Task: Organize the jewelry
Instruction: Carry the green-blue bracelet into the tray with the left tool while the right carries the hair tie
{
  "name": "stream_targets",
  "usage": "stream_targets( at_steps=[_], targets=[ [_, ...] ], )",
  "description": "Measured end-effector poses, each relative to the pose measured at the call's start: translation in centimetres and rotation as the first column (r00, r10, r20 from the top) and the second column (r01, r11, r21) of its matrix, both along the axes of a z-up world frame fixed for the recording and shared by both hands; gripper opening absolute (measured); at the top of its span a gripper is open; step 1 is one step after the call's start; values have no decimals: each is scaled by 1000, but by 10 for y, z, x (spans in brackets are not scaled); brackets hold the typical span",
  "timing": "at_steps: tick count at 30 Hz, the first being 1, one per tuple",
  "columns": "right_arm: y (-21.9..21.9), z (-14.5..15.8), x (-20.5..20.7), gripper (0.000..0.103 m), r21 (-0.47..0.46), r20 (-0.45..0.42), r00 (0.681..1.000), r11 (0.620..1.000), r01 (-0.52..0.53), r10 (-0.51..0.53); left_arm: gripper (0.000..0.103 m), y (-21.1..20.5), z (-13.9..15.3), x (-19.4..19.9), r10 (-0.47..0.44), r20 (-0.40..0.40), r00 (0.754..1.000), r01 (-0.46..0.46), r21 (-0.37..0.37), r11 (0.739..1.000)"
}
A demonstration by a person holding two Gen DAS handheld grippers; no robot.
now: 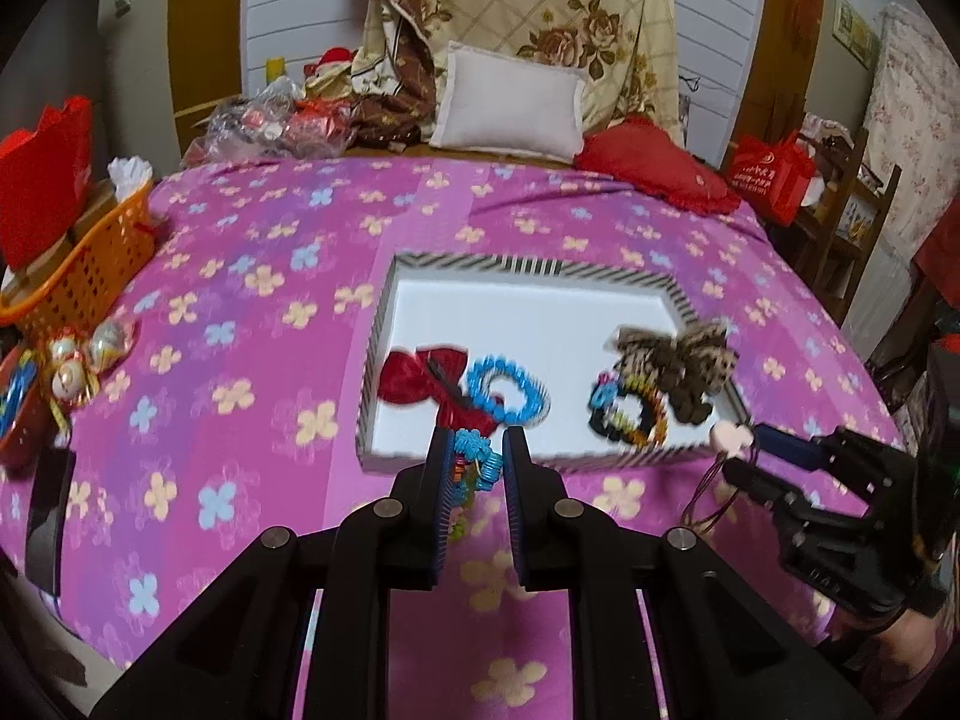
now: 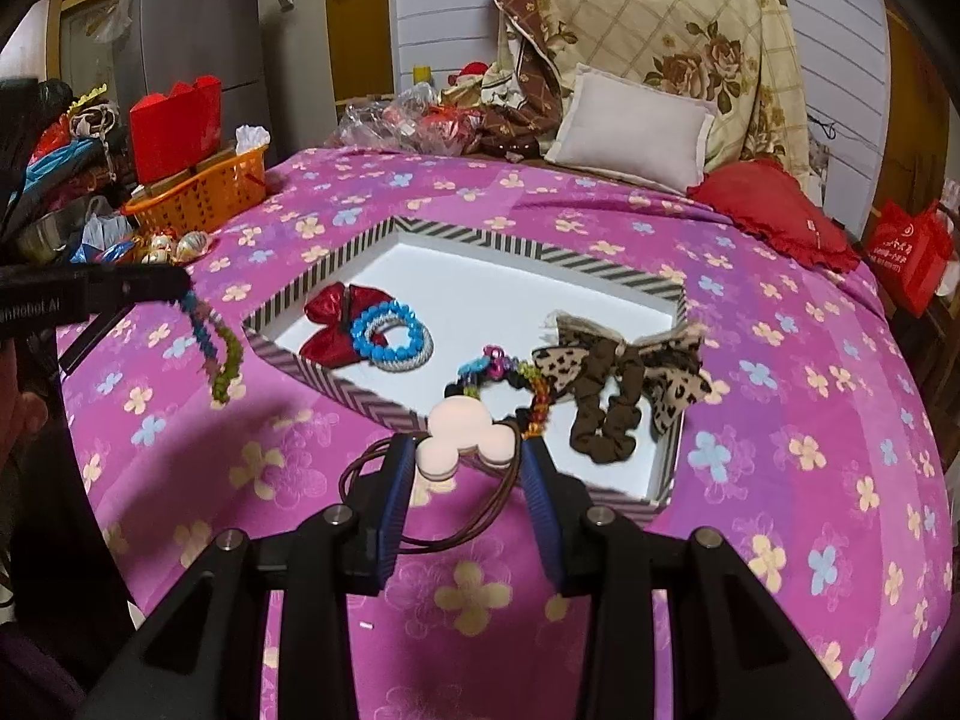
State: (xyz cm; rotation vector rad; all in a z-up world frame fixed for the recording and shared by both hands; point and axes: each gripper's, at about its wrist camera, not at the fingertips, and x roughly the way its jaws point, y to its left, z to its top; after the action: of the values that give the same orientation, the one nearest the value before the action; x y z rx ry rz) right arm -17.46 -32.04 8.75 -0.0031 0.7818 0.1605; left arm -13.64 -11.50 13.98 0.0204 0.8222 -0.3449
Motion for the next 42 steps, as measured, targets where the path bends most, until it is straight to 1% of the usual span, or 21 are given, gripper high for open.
stream_targets(
  at_steps=[4,9,15,18,25,28,33,42],
  targets=[
    [-4,8,9,38,5,11,1000,1000,2,-2,0,-6,13,16,-17,-5,1000,17,-33,999],
    [-13,19,21,38,15,30,999,1000,21,-21,0,-18,30,31,-24,26,999,25,-28,999],
    [-21,22,40,38,35,23,999,999,37,-38,0,-37,31,49,-39,24,999,40,-28,999],
    [-22,16,50,38,35,11,999,999,41,-41,0,-50,23,56,-47,17,999,47,-15,999],
    [-29,-3,72,38,55,-35,998,997,55,-53,0,-69,-7,77,-45,-29,999,46,17,999],
    [-31,-14,81,38,61,-59,997,996,60,-56,0,-72,-22,86,-36,-54,998,38,28,999],
    [-33,-31,95,38,63,-99,993,996,64,-58,0,-72,-41,99,-13,-73,997,17,56,998],
    [-33,-59,115,38,58,-156,986,996,70,-60,0,-73,-68,114,9,-106,994,1,95,996]
  ],
)
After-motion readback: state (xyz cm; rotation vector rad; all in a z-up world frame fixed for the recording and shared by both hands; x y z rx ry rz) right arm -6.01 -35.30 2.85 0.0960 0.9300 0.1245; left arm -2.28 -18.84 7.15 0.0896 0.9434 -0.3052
